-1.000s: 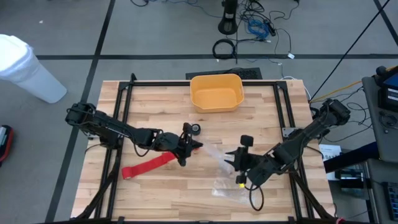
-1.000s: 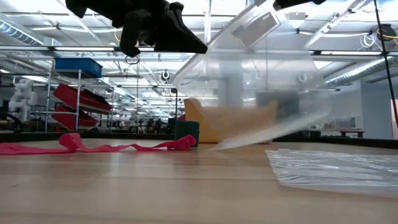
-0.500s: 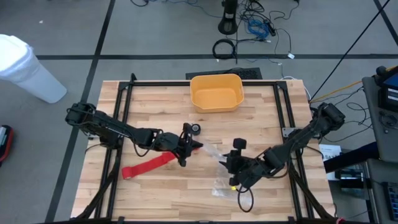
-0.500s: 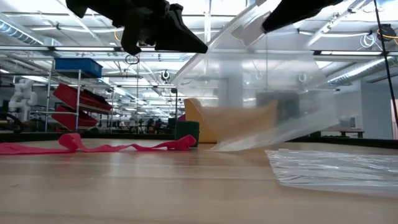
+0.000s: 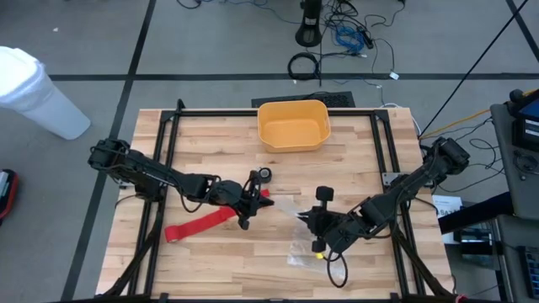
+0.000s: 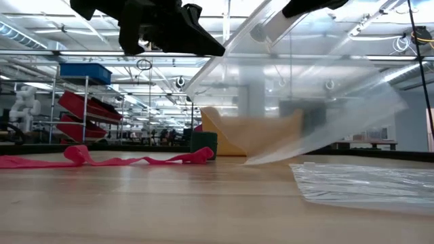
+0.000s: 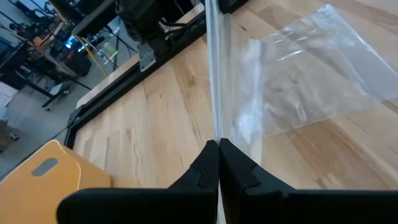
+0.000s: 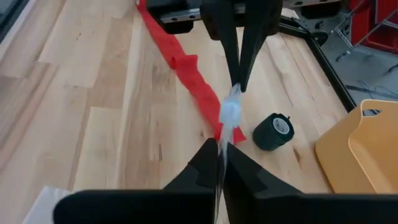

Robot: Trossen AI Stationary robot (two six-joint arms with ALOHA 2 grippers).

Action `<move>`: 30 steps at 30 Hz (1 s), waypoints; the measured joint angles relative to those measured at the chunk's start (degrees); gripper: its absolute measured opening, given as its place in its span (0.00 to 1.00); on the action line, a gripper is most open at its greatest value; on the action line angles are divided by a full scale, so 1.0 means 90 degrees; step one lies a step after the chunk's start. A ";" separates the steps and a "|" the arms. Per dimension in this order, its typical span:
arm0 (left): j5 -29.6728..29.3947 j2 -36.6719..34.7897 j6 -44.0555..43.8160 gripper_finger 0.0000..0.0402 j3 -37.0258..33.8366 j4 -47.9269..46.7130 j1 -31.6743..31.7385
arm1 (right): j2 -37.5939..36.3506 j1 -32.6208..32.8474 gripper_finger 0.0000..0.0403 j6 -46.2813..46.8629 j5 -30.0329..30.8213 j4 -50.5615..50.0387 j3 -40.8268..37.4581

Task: Roll bandage
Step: Open the transparent zip bag

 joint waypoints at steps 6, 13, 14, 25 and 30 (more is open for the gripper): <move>0.0000 0.0000 -0.0145 0.04 0.0000 0.0247 -0.0030 | 0.0006 -0.0010 0.00 -0.0010 0.0430 0.0068 0.0000; 0.0356 -0.0002 -0.0494 0.29 0.0024 0.0830 -0.0126 | 0.0348 -0.0010 0.00 0.0026 0.0867 0.0057 0.0000; 0.0319 -0.0002 -0.0503 0.33 0.0043 0.0811 -0.0125 | 0.0410 -0.0010 0.00 0.0024 0.0952 0.0067 0.0000; 0.0699 0.0000 -0.0757 0.50 0.0209 0.1376 -0.0090 | 0.0726 -0.0100 0.00 -0.0291 0.1197 0.0482 -0.0002; 0.1184 0.0085 -0.0799 0.50 0.0206 0.1501 -0.0041 | 0.0813 -0.0137 0.00 -0.0812 0.1196 0.0945 -0.0002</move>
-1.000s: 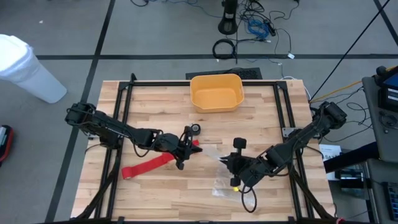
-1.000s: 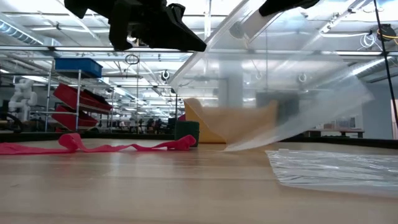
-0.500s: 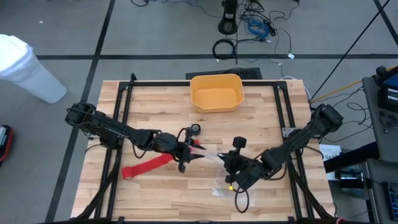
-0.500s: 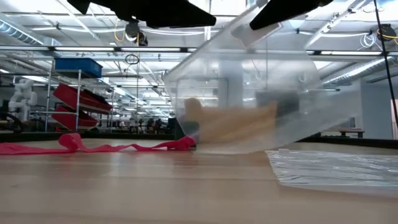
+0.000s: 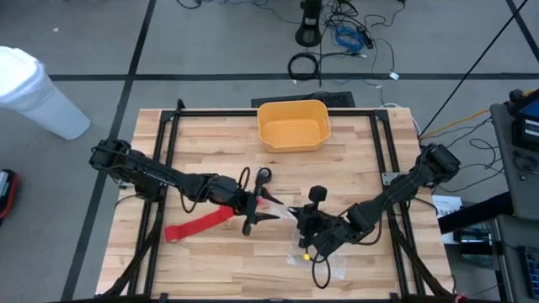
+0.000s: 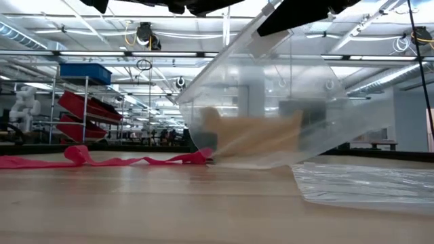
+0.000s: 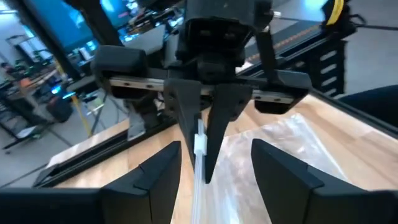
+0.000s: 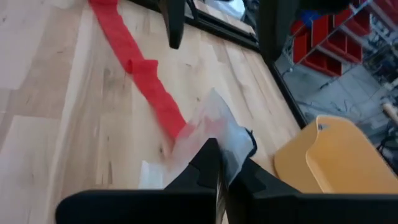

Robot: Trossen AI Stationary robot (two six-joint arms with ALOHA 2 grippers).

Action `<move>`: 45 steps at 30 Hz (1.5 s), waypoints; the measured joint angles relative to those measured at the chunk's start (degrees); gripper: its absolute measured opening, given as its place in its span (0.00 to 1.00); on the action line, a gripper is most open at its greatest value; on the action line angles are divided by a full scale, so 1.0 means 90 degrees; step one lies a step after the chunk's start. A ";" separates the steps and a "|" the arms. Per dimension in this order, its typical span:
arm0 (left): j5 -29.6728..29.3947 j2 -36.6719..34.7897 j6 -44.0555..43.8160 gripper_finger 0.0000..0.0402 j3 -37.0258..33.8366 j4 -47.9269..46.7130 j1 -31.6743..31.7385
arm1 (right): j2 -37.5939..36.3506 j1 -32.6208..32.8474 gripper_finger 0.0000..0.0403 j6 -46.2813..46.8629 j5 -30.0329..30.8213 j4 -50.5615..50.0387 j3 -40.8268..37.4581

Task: Roll bandage
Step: Open the transparent zip bag

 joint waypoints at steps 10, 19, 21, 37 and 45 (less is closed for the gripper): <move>0.0140 0.0688 -0.0012 0.50 -0.0002 0.0775 0.0046 | 0.0461 -0.0013 0.00 -0.1250 0.0001 0.1000 0.0002; 0.0166 0.0709 0.0010 0.35 -0.0001 0.0883 0.0090 | 0.0568 -0.0029 0.00 -0.1267 0.0137 0.1009 0.0002; 0.0166 0.0709 0.0010 0.31 0.0000 0.0786 0.0090 | 0.0568 -0.0029 0.00 -0.1267 0.0344 0.1016 0.0002; 0.0069 0.0709 -0.0029 0.24 -0.0002 0.0651 0.0095 | 0.0566 -0.0034 0.00 -0.1255 0.0329 0.1023 0.0002; 0.0113 0.0703 0.0011 0.03 -0.0002 0.0475 0.0099 | 0.0566 -0.0034 0.00 -0.1318 0.0325 0.1159 -0.0004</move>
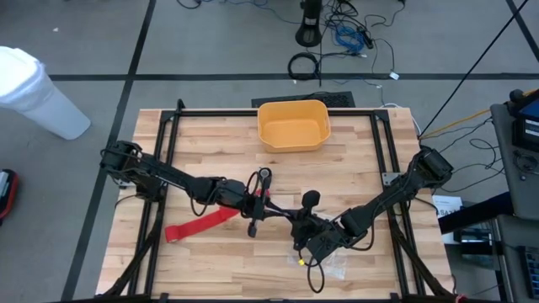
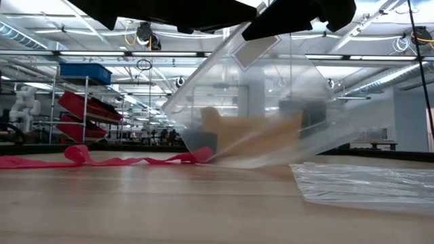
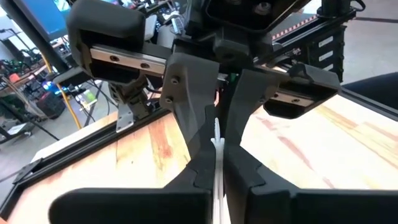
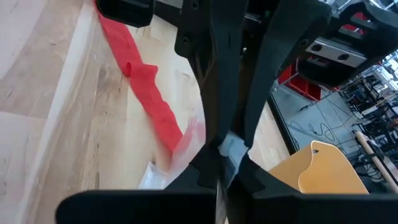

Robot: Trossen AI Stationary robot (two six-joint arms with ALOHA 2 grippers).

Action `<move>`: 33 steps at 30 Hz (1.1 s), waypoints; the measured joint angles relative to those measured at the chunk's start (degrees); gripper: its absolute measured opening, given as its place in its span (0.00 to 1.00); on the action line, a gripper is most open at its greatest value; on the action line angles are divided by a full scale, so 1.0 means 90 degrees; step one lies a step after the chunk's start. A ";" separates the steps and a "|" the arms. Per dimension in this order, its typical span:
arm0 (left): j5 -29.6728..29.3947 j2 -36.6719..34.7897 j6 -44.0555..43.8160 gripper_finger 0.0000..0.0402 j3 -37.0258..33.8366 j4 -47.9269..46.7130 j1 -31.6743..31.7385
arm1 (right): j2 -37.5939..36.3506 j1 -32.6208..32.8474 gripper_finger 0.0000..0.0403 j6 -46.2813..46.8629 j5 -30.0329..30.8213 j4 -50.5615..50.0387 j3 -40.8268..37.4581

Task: Roll bandage
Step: Open the transparent zip bag

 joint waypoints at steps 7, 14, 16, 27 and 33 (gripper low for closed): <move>0.0020 -0.0012 0.0001 0.02 0.0005 -0.0134 0.0007 | 0.0002 0.0000 0.00 -0.0063 0.0003 0.0080 -0.0004; -0.0248 -0.0072 0.0011 0.01 0.0024 -0.0537 0.0027 | 0.0012 0.0073 0.00 -0.0068 0.0169 0.0000 -0.0006; -0.0245 -0.0072 -0.0008 0.00 0.0027 -0.0631 0.0053 | 0.0012 0.0104 0.00 -0.0086 0.0176 -0.0022 -0.0010; -0.0728 -0.0025 -0.0006 0.01 -0.0017 -0.1093 0.0090 | -0.0051 0.0298 0.00 -0.0252 0.0723 0.0292 0.0016; -0.1150 -0.0097 -0.0035 0.00 -0.0017 -0.0765 0.0077 | -0.0046 0.0304 0.00 -0.0231 0.0681 0.0233 0.0016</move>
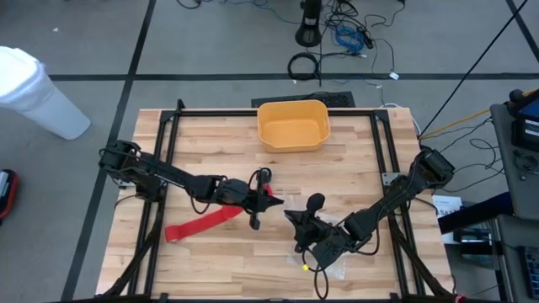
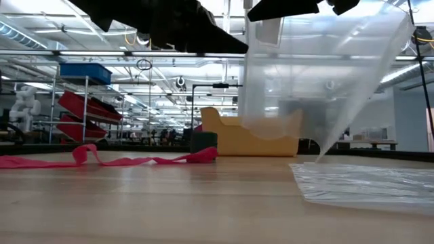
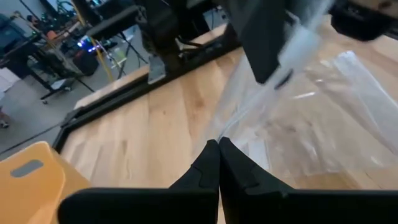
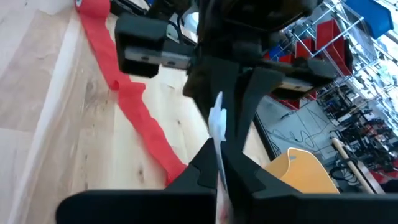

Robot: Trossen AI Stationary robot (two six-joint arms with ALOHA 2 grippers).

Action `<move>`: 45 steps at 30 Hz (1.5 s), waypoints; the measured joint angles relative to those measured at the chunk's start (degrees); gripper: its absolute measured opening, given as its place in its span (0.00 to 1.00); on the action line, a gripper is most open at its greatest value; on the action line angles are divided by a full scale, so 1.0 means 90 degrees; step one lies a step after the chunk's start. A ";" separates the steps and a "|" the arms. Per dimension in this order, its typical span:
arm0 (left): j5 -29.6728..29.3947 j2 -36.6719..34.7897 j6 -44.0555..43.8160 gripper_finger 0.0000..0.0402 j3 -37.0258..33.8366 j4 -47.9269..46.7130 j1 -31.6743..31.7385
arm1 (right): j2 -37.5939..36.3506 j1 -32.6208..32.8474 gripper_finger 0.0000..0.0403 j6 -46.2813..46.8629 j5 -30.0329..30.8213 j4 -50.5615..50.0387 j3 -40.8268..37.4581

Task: Roll bandage
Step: Open the transparent zip bag

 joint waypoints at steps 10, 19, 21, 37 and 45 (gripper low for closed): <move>0.0068 -0.0359 0.0344 0.17 0.0007 -0.0024 -0.0244 | 0.0010 -0.0005 0.00 0.0044 -0.0015 -0.0134 -0.0002; 0.0115 -0.0373 0.0716 0.42 0.0007 -0.0009 -0.0536 | 0.0010 -0.0031 0.00 0.0184 -0.0018 -0.0129 -0.0007; 0.0113 -0.0373 0.0702 0.44 0.0007 0.0091 -0.0536 | 0.0011 -0.0049 0.00 0.0189 -0.0039 -0.0094 -0.0007; 0.0727 -0.0234 0.0656 0.39 0.0010 0.0574 -0.0372 | 0.0017 -0.0204 0.00 0.0187 -0.0246 -0.0034 -0.0007; 0.0676 -0.0054 0.0577 0.32 0.0019 0.0788 -0.0129 | 0.0017 -0.0221 0.00 0.0178 -0.0229 0.0050 -0.0014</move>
